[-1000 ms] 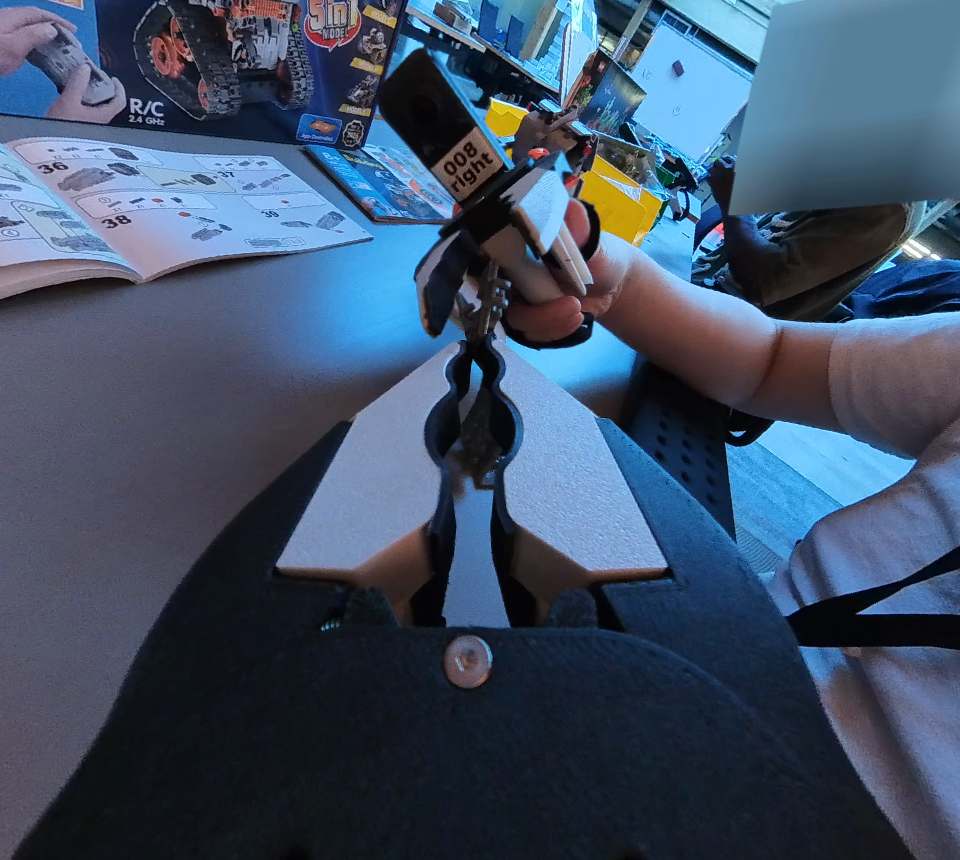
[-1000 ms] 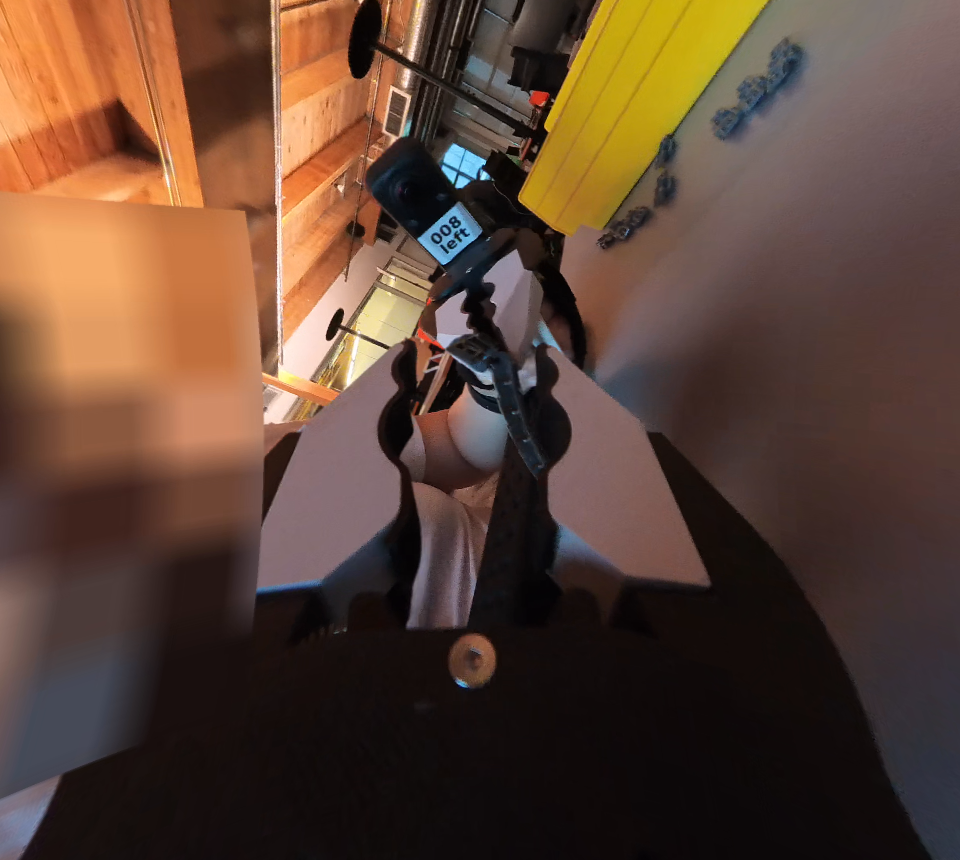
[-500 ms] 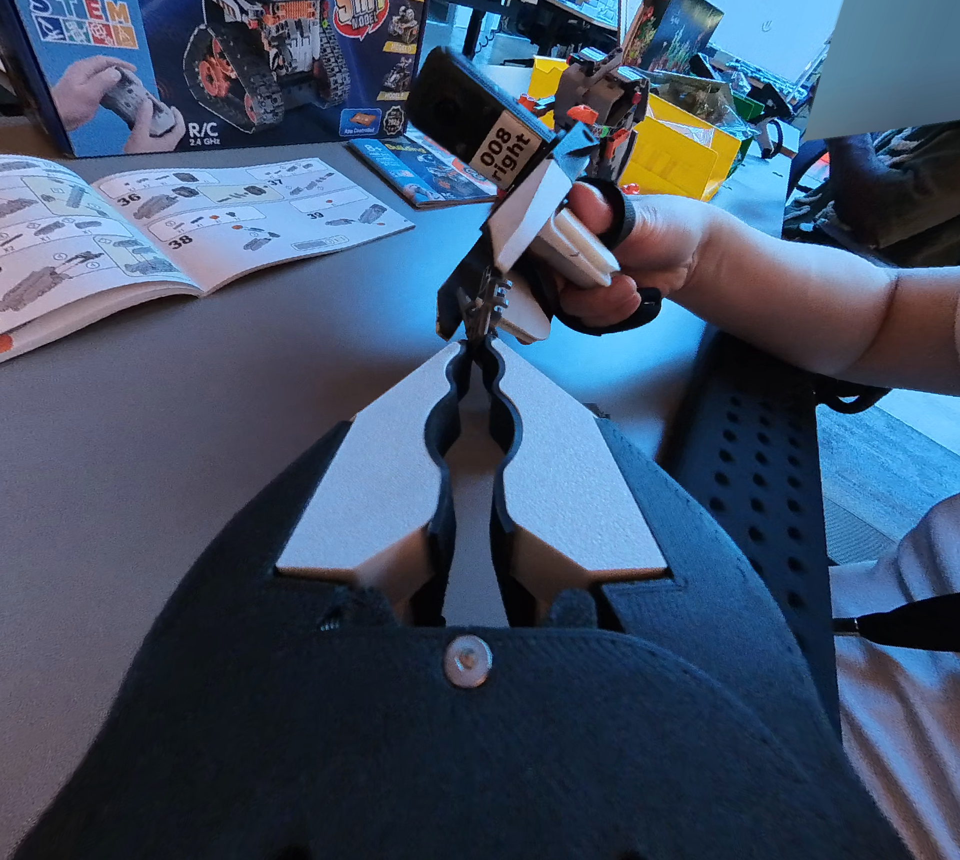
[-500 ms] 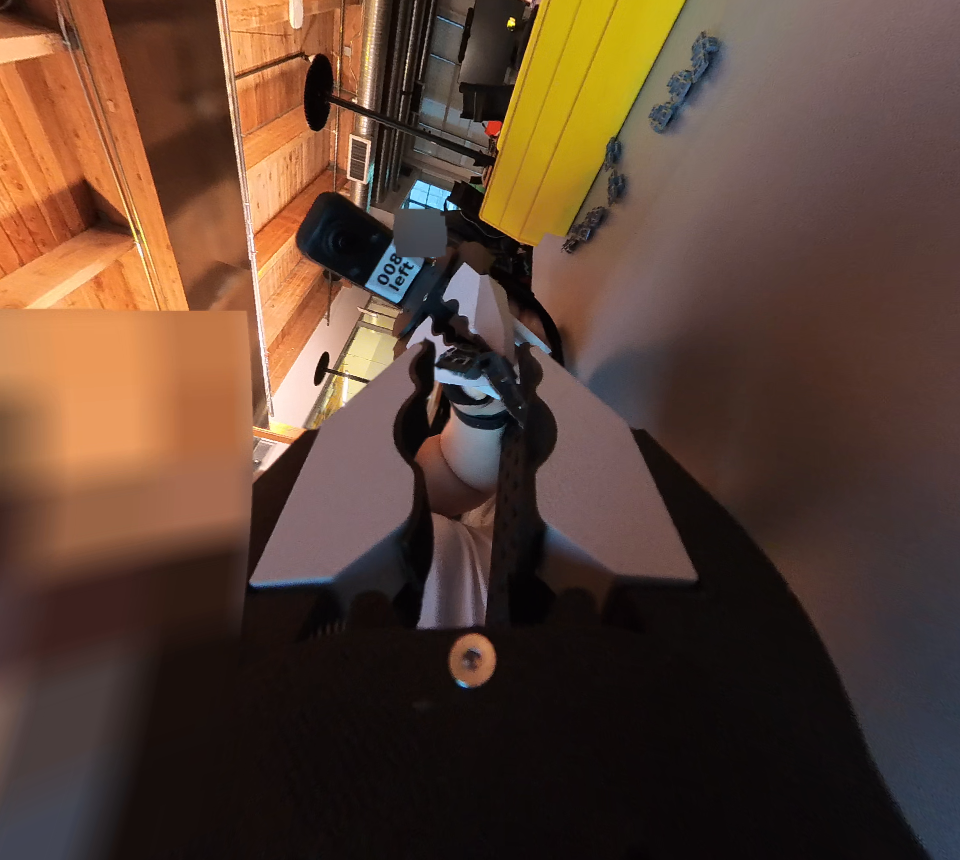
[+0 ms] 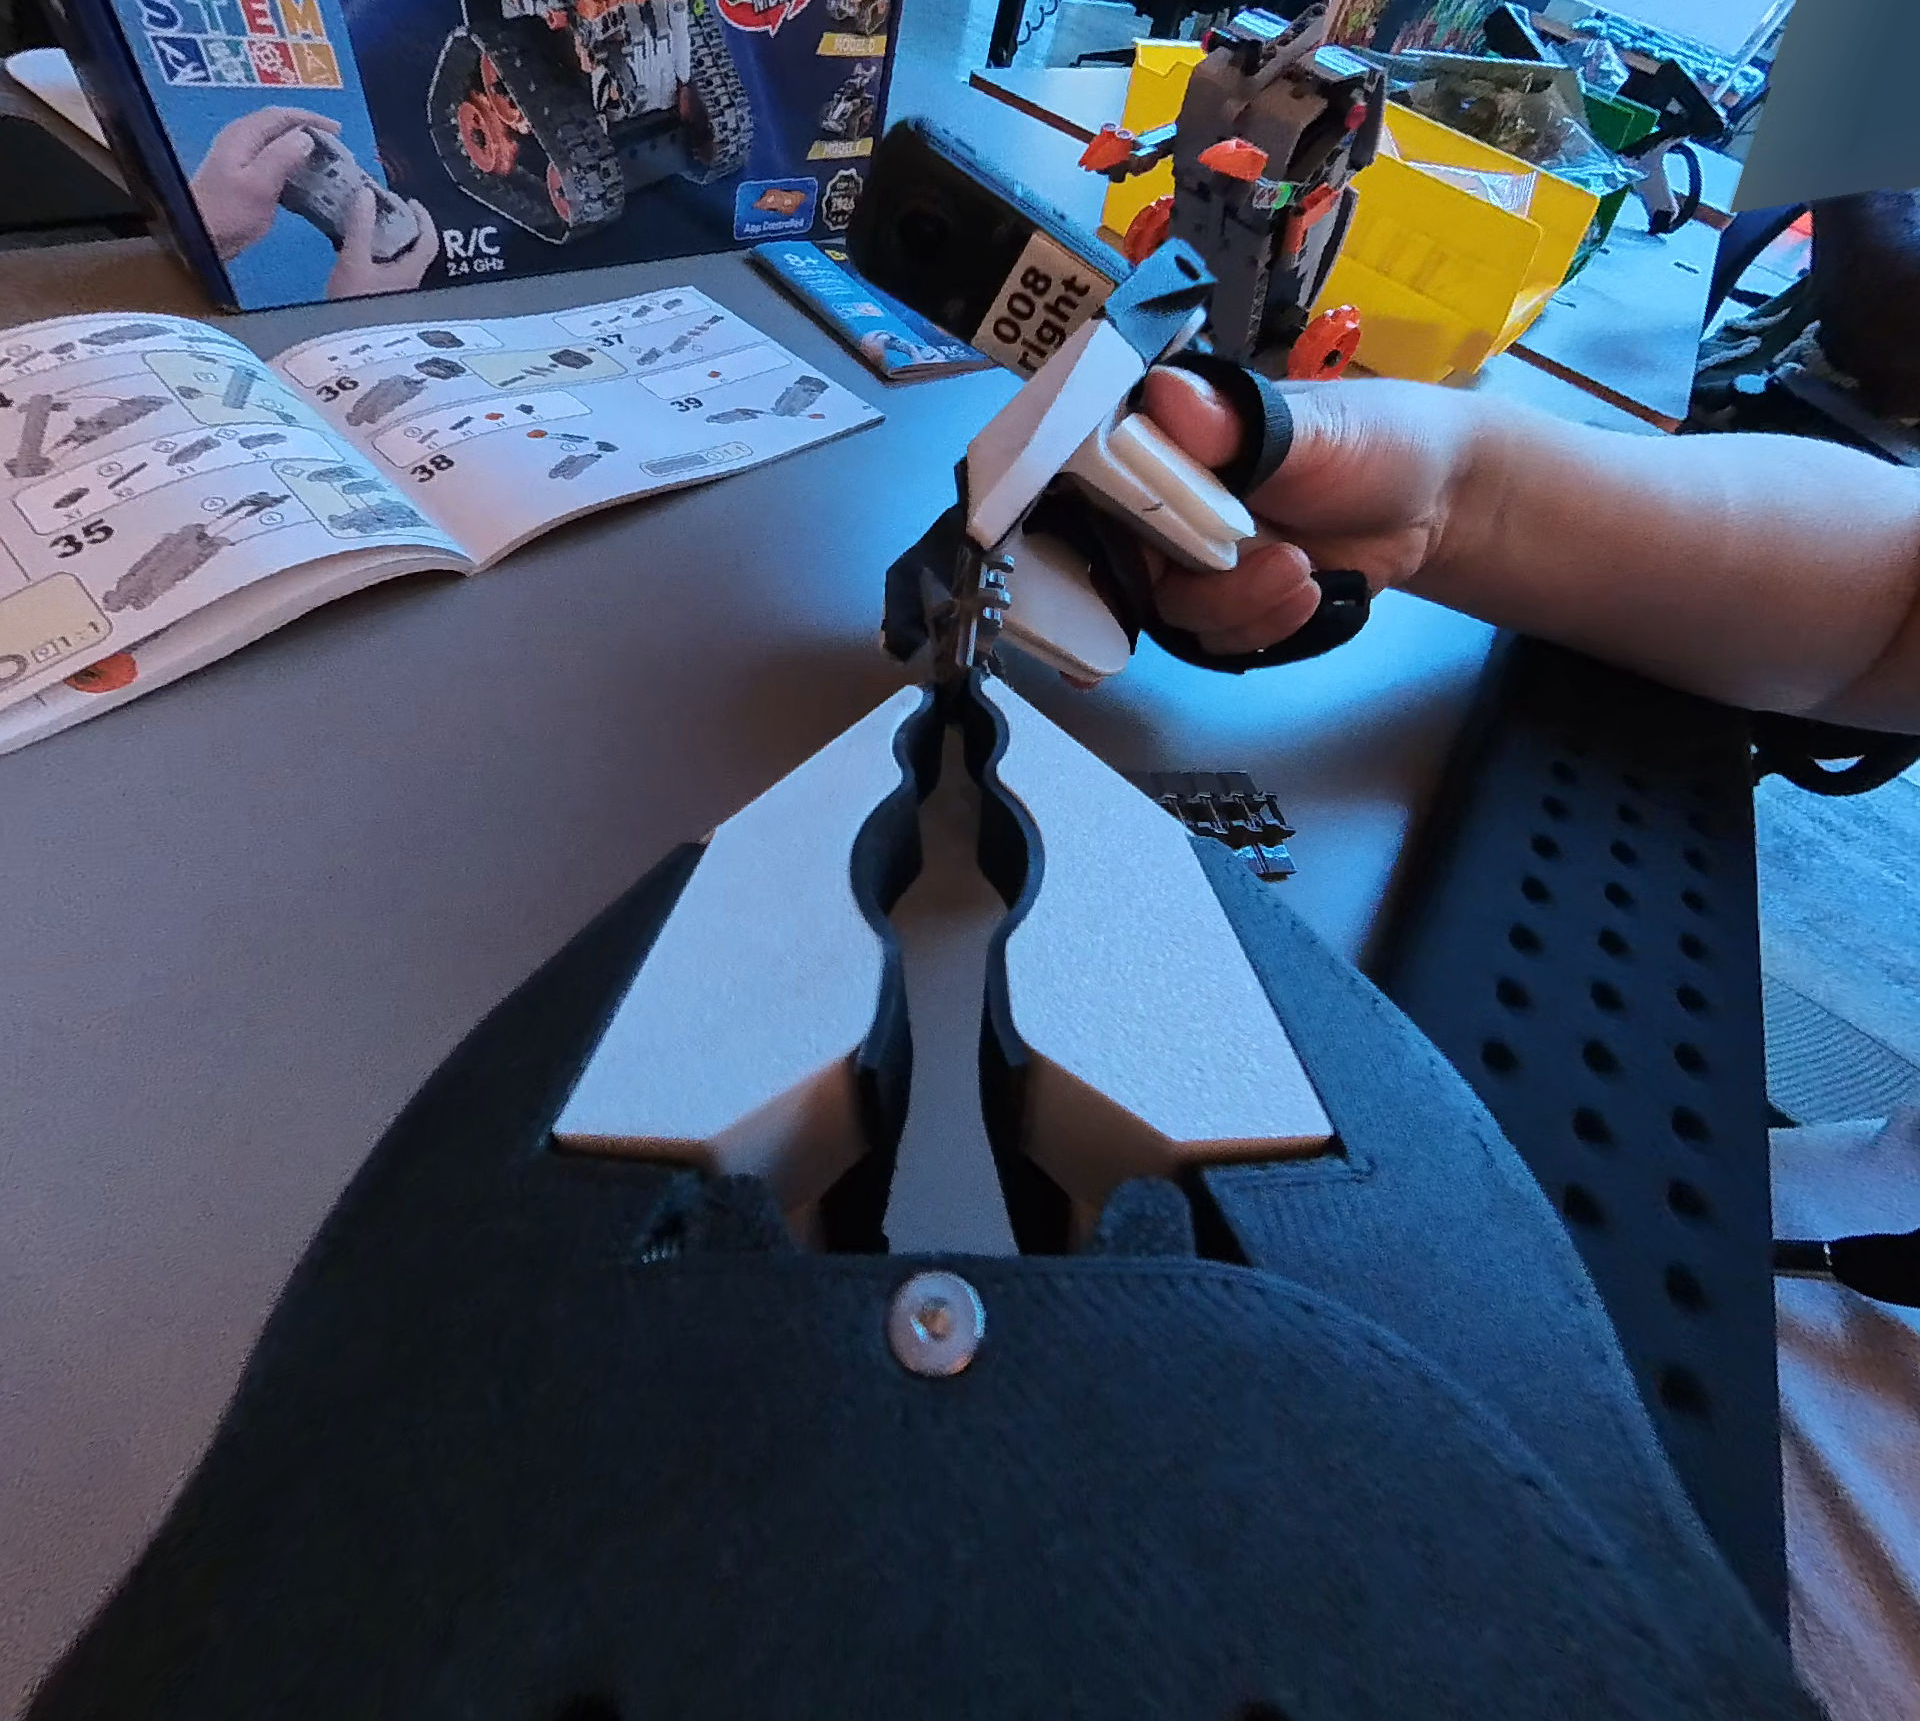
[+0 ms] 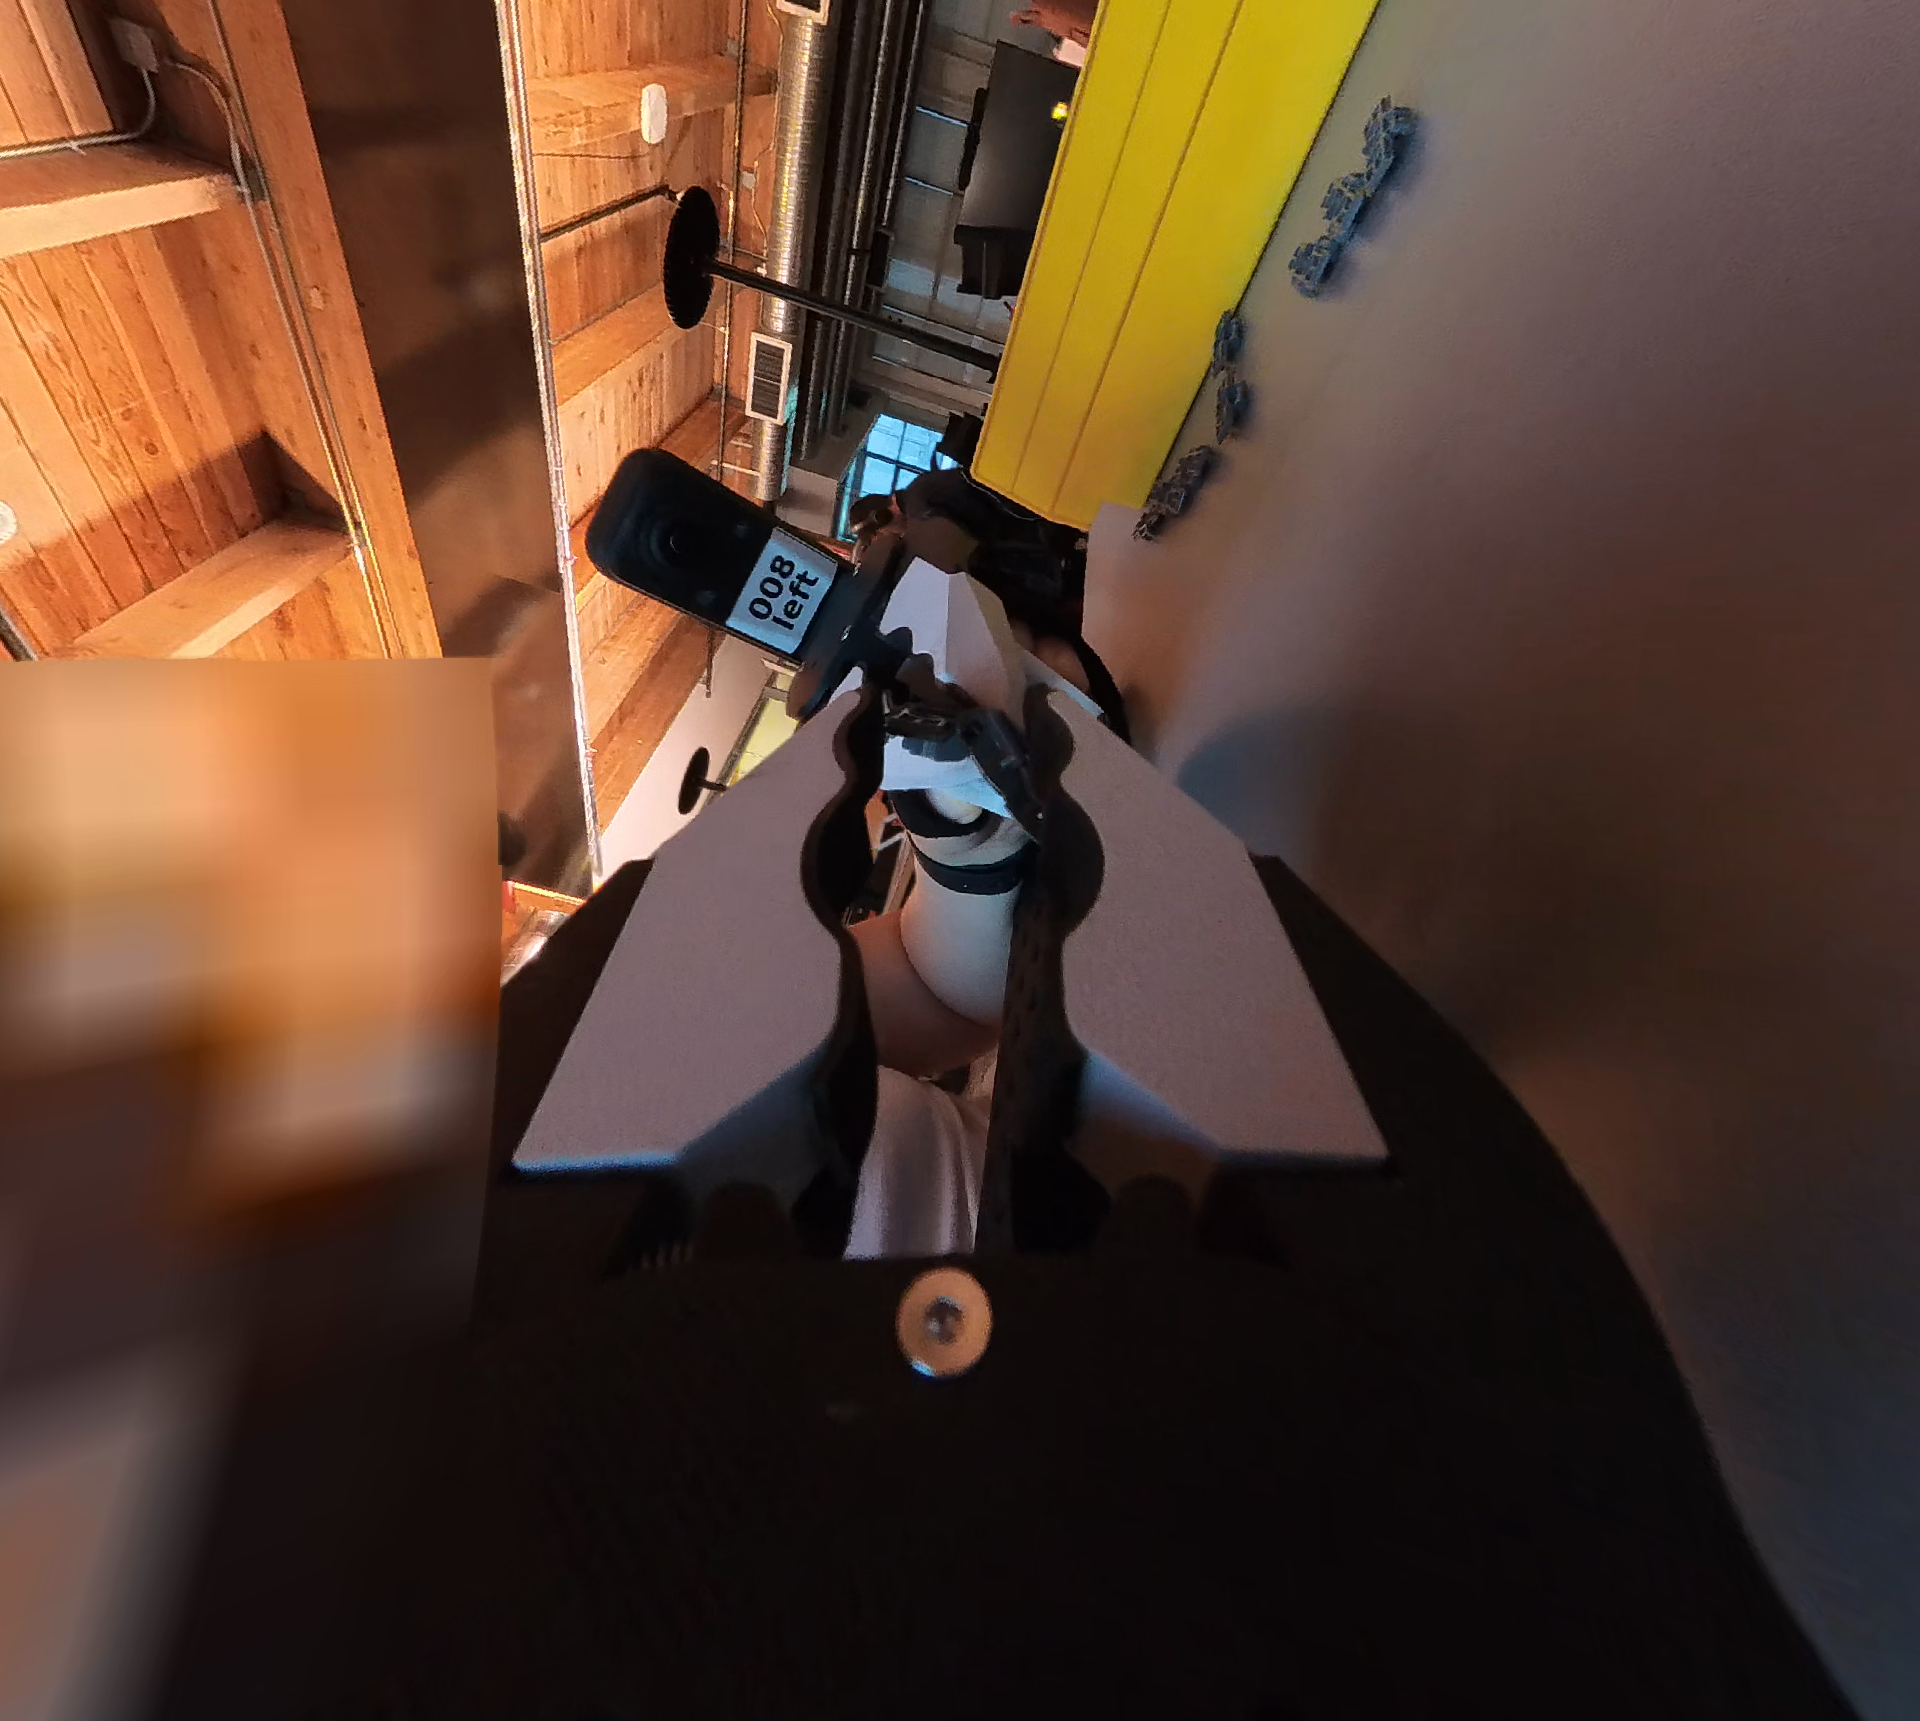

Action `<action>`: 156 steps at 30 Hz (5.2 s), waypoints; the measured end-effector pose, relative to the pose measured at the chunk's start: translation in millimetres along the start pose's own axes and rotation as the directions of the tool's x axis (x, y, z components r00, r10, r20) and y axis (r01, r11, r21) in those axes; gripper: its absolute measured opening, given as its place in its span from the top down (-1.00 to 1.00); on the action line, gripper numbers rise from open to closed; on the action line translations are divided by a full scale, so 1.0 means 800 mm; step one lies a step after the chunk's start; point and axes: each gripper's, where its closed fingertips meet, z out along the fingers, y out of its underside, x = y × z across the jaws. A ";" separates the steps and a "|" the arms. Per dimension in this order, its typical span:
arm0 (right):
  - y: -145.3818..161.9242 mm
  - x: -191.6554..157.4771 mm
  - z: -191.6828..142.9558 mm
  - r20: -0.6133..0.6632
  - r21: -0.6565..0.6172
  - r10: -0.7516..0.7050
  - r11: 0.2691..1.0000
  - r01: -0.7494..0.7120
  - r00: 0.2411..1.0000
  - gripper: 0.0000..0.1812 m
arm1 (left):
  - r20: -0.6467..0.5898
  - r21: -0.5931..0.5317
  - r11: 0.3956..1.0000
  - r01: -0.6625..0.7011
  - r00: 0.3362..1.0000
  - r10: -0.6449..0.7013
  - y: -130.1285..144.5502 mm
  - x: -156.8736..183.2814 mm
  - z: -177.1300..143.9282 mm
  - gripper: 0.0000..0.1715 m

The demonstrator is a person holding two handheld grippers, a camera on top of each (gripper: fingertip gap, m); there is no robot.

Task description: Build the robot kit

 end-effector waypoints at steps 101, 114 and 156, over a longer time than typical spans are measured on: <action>0.011 0.041 -0.107 -0.219 -0.832 -0.902 0.372 0.411 0.373 0.98 | -0.624 -0.393 0.912 -0.114 0.762 -0.173 0.020 0.012 0.096 0.98; 0.010 0.046 -0.117 -0.172 -0.913 -0.963 0.234 0.333 0.206 0.98 | -0.626 -0.471 0.882 -0.009 0.708 -0.327 0.027 0.018 0.100 0.94; 0.005 0.063 -0.129 -0.059 -0.972 -0.998 0.061 0.227 0.013 0.93 | -0.540 -0.486 0.868 0.101 0.746 -0.389 0.027 0.016 0.115 0.88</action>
